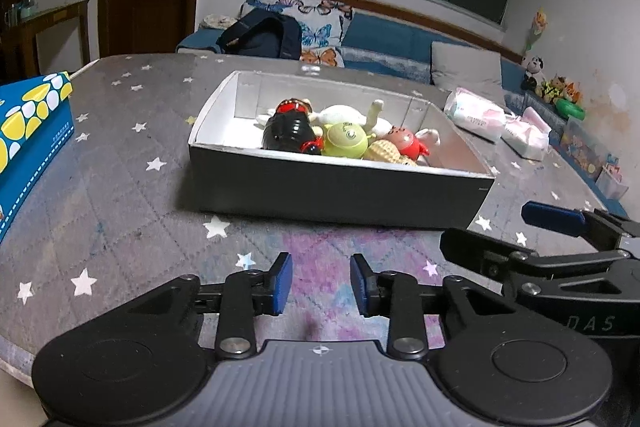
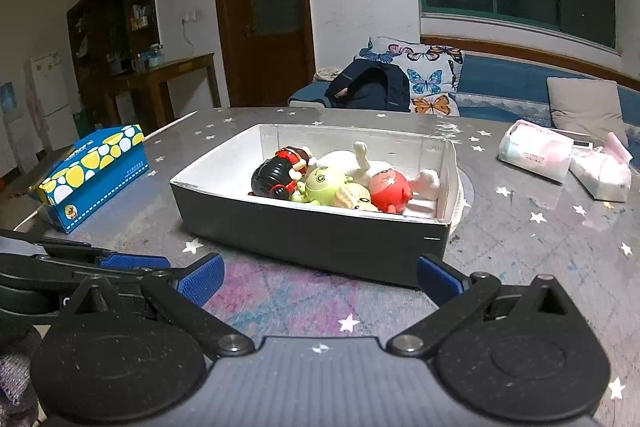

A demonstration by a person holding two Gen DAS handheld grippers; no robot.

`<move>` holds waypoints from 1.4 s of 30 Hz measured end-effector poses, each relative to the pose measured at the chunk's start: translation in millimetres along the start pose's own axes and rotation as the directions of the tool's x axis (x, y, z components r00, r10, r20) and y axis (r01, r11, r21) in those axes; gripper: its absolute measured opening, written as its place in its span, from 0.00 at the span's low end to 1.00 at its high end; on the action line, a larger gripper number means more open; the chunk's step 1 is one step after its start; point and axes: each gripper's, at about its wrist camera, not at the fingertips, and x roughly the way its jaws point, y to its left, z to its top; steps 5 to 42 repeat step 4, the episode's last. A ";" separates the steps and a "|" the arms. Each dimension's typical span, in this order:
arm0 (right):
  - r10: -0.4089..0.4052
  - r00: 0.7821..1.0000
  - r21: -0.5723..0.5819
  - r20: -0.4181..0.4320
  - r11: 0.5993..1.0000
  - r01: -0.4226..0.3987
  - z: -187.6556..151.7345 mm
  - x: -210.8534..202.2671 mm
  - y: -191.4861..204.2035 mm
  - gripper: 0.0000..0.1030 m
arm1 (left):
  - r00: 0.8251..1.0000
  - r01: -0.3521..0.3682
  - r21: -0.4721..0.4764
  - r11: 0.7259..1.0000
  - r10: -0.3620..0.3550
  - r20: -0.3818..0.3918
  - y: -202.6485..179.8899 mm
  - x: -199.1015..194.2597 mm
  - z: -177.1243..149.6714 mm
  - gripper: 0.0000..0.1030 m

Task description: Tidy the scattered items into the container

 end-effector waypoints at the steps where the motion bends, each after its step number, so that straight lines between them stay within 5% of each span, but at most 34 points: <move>1: -0.001 1.000 0.001 0.003 1.000 0.001 -0.6 -0.9 0.1 1.00 | 1.000 0.000 -0.002 1.000 0.000 0.007 -0.2 -0.8 0.2 0.31; 42: -0.002 1.000 0.003 0.006 1.000 0.002 -2.0 -2.9 0.2 1.00 | 1.000 0.007 0.000 1.000 -0.007 0.010 -1.9 -2.0 1.7 0.31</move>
